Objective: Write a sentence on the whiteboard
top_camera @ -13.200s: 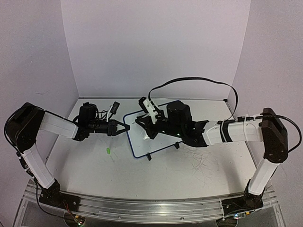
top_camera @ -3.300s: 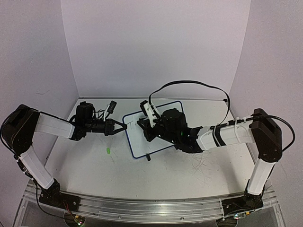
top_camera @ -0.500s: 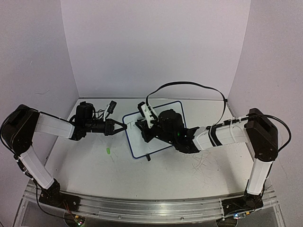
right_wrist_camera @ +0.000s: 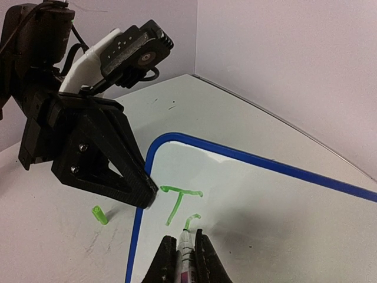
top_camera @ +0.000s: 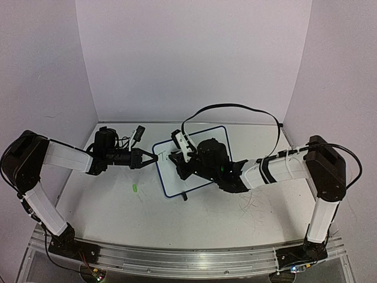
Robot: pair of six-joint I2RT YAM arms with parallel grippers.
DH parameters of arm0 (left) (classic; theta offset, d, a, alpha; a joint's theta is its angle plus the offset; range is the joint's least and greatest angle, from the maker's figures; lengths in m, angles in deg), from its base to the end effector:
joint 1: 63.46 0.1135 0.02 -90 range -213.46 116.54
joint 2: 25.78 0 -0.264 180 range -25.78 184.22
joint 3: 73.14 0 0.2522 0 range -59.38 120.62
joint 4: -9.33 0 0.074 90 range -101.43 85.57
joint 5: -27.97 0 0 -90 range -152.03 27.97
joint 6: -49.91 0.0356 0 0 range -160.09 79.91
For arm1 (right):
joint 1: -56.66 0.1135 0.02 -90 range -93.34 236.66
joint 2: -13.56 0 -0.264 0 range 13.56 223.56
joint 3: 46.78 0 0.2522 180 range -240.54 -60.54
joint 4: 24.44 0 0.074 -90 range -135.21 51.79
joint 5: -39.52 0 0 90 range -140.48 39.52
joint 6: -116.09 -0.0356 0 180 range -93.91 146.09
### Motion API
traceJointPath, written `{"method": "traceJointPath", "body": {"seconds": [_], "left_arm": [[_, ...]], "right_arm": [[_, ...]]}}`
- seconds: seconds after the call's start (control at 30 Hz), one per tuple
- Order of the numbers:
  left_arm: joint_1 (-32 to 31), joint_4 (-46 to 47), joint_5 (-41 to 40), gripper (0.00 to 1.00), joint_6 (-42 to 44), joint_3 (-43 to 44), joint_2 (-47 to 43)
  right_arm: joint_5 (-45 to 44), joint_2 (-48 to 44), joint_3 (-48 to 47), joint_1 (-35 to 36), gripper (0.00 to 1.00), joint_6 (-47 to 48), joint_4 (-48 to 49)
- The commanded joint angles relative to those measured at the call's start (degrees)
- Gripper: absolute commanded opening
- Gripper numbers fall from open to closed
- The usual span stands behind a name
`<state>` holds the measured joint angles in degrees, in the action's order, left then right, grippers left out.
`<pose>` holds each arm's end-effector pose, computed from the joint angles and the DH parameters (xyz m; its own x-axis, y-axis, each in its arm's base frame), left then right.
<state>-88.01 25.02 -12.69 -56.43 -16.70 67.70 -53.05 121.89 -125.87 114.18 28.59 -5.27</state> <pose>0.2870 -0.1608 0.1897 -0.5747 0.0610 -0.8161 0.7833 0.3296 -0.5270 0.2328 0.3627 0.2218 -0.0581 -0.1724 -0.9833 -0.8223 0.5667 -0.0508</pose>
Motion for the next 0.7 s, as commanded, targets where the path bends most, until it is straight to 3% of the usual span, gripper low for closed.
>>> {"method": "traceJointPath", "body": {"seconds": [0.0, 0.67], "left_arm": [[0.3, 0.91, -0.53, 0.0, 1.4, 0.37, -2.5], [0.3, 0.86, -0.25, 0.0, 1.4, 0.46, -2.44]], "right_arm": [[-3.61, -0.96, 1.06, -0.07, 0.0, -0.26, -0.66], [-8.35, -1.81, 1.39, -0.49, 0.0, -1.97, 3.7]]}}
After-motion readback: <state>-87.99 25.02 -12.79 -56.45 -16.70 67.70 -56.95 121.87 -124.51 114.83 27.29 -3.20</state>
